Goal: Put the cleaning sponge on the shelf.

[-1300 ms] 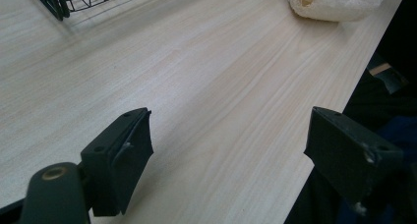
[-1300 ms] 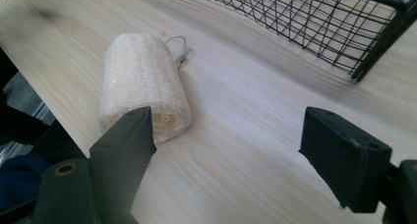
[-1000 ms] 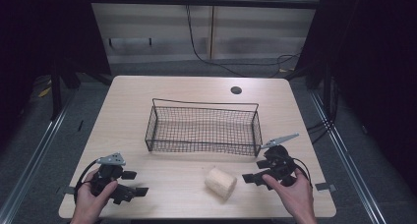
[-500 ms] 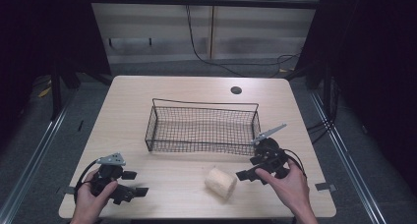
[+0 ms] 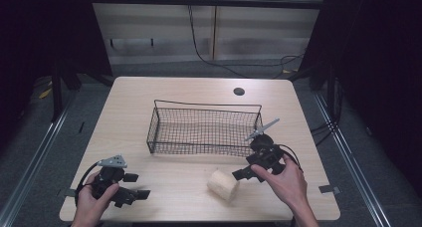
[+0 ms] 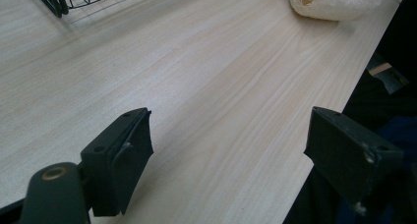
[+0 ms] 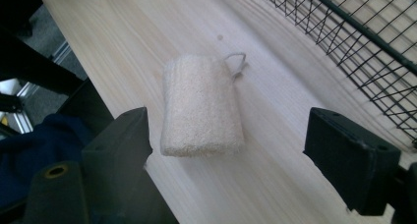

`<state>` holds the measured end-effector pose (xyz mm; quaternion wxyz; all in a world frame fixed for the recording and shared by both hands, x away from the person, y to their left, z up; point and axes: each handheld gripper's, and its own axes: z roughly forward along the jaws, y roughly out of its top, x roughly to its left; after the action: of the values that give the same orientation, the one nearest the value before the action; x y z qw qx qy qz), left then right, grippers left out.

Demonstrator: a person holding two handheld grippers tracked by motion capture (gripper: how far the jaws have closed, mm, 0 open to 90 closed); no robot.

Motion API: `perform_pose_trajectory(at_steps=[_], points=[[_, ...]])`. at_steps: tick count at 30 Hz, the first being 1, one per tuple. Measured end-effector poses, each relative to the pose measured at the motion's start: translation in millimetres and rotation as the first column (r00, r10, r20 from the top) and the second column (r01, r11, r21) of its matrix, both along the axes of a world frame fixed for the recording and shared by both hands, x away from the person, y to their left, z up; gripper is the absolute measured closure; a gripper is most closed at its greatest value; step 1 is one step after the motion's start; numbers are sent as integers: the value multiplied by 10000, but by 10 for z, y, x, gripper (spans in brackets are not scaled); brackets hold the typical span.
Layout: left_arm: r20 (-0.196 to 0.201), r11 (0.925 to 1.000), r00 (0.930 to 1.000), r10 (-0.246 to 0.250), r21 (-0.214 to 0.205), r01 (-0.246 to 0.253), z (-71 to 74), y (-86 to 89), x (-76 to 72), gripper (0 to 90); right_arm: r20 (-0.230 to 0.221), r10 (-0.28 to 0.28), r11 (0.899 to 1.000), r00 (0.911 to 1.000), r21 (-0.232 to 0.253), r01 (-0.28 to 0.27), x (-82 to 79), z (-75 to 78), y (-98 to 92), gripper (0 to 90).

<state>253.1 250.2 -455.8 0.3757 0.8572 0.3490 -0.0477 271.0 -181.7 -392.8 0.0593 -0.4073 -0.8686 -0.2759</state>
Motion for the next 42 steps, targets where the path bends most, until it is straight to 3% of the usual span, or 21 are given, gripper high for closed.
perform_pose_trajectory(at_steps=[12,17,22,34,42], points=[[36,10000,10000,-47,-3,47,8,5,1,173,-1116,676,9928,9914,-908,-780,67,-43,133,207],[21,10000,10000,-48,1,48,7,3,0,173,-1508,886,9921,9846,-748,-1007,115,-79,190,202],[26,10000,10000,-52,0,52,7,3,0,173,-1980,977,9888,9753,-921,-1177,169,-146,257,195],[3,10000,10000,-64,-10,64,6,2,0,173,-2474,1316,9704,9599,-1656,-1757,226,-266,420,190],[-4,10000,10000,-33,-1,33,4,-2,-2,173,-2452,1552,9591,9570,-1947,-2054,242,-347,502,189]])
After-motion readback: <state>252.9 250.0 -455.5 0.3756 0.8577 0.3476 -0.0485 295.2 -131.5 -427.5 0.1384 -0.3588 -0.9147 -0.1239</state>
